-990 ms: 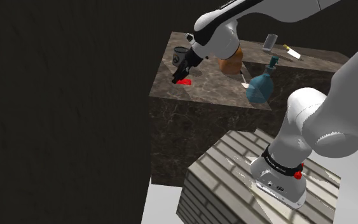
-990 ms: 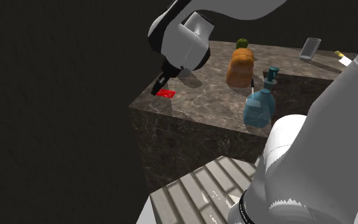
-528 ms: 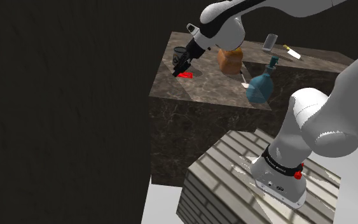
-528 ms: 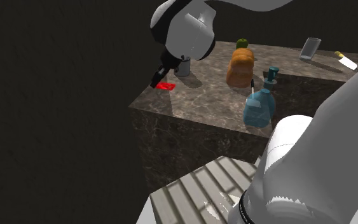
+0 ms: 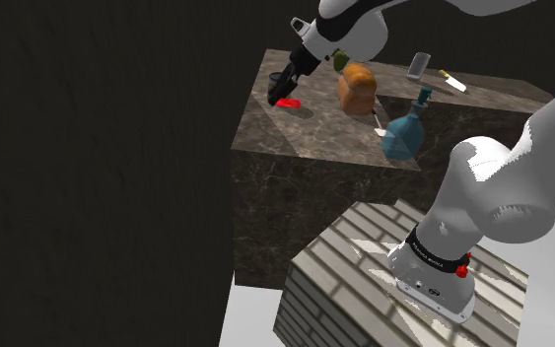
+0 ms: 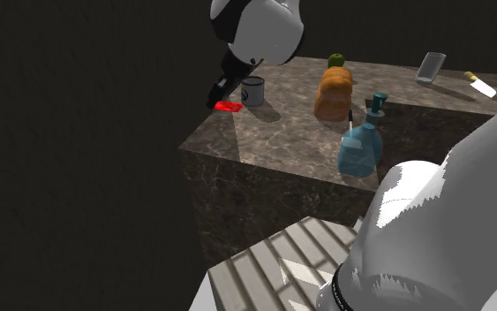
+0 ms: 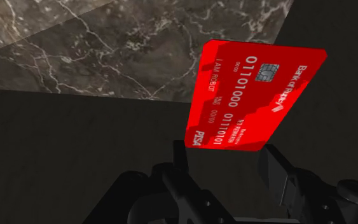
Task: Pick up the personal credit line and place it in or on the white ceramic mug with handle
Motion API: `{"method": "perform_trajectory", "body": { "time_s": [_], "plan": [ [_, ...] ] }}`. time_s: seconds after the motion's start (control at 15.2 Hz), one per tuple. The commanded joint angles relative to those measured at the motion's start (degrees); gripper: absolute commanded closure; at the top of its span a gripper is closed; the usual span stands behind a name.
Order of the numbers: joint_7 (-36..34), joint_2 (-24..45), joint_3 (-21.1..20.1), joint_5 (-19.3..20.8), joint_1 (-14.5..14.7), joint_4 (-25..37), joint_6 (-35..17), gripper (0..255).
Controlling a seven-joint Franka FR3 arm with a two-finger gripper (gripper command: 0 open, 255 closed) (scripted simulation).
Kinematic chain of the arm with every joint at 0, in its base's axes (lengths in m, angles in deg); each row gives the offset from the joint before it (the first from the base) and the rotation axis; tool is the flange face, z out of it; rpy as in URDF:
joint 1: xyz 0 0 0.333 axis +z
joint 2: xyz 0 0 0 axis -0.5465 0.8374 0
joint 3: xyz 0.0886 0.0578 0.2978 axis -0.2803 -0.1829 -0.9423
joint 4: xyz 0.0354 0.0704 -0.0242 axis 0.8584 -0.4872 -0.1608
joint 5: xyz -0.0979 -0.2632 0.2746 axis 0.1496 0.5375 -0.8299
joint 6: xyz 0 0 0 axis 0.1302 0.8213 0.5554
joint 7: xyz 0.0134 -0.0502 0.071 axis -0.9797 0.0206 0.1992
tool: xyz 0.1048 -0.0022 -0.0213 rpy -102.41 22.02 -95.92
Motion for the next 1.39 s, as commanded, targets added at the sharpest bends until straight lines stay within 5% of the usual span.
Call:
{"method": "perform_trajectory", "body": {
  "time_s": [0.0, 0.26, 0.86, 1.32],
  "plan": [
    [-1.2, -0.7, -0.4, 1.2, -0.6, 0.7, 1.3, 255],
    [-3.2, -1.8, -1.2, 3.0, -1.4, 2.3, 3.7, 255],
    [11.8, 15.6, 9.9, -8.7, -1.0, 21.7, 13.8, 255],
    [19.7, 32.5, 12.6, -19.4, -8.5, 40.9, 25.6, 255]
  ]
}}
